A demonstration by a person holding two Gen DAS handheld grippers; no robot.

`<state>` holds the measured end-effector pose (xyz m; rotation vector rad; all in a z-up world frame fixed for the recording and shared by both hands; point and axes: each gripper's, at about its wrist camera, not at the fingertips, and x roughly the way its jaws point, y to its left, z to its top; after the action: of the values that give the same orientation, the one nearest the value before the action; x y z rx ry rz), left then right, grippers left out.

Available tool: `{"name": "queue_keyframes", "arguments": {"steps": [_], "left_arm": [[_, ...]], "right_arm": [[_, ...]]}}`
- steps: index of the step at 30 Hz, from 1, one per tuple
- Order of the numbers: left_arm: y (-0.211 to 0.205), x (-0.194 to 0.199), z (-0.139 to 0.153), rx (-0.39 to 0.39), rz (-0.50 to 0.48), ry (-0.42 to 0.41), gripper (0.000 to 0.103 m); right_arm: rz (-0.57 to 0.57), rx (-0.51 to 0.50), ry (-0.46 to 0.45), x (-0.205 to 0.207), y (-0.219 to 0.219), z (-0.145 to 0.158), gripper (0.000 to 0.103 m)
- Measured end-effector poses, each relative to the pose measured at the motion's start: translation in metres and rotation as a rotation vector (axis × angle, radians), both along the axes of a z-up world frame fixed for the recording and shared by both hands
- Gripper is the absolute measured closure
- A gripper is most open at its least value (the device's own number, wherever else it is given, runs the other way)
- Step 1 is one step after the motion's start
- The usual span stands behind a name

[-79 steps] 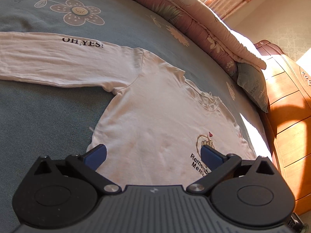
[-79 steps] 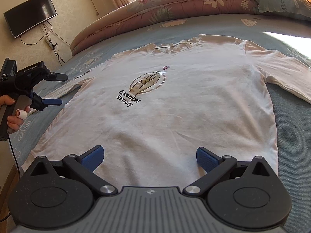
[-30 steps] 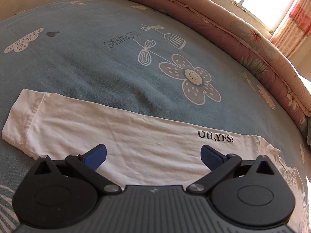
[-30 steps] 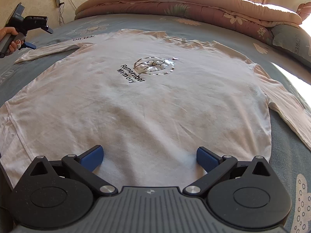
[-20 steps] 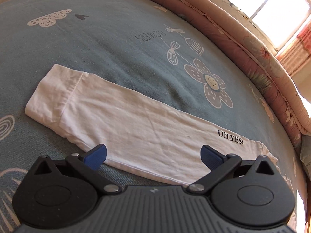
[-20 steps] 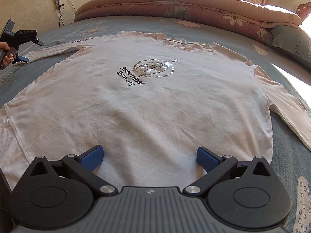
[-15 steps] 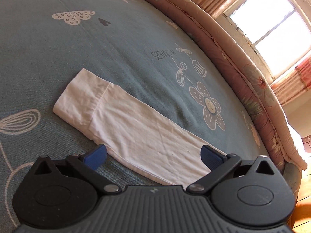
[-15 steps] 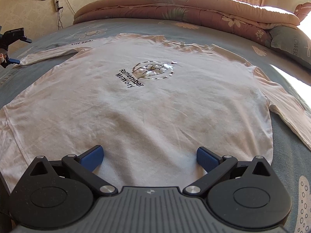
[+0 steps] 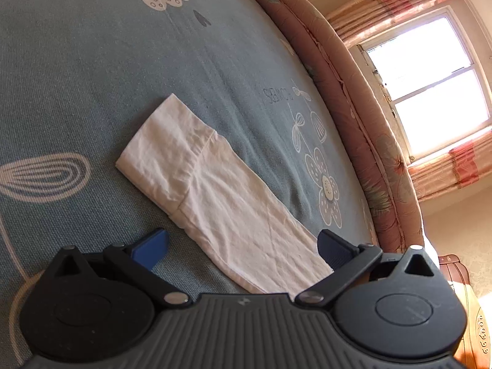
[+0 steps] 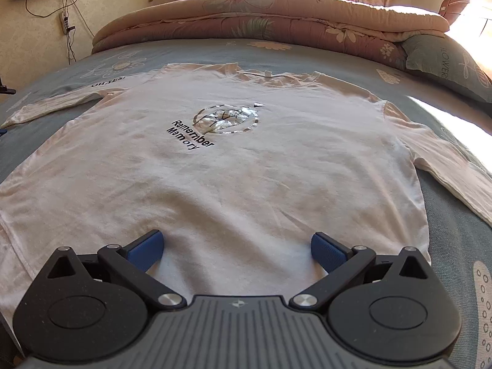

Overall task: Fold clothes
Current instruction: 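Roll the left gripper and close it on the sleeve cuff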

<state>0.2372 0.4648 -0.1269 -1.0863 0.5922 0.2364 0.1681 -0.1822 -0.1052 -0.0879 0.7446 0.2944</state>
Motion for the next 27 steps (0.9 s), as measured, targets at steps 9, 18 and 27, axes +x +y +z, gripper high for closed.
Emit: {"name": "queue_keyframes", "arguments": {"steps": [9, 18, 27], "left_arm": [[0.008, -0.003, -0.01, -0.121, 0.064, -0.132, 0.001], [0.01, 0.002, -0.009, -0.156, 0.111, -0.312, 0.001], [-0.011, 0.006, -0.022, -0.122, 0.029, -0.223, 0.001]], "right_arm": [[-0.037, 0.005, -0.013, 0.003, 0.004, -0.001, 0.0], [-0.041, 0.009, -0.025, 0.004, 0.005, -0.002, 0.0], [-0.04, 0.011, -0.029, 0.004, 0.005, -0.003, 0.0]]}}
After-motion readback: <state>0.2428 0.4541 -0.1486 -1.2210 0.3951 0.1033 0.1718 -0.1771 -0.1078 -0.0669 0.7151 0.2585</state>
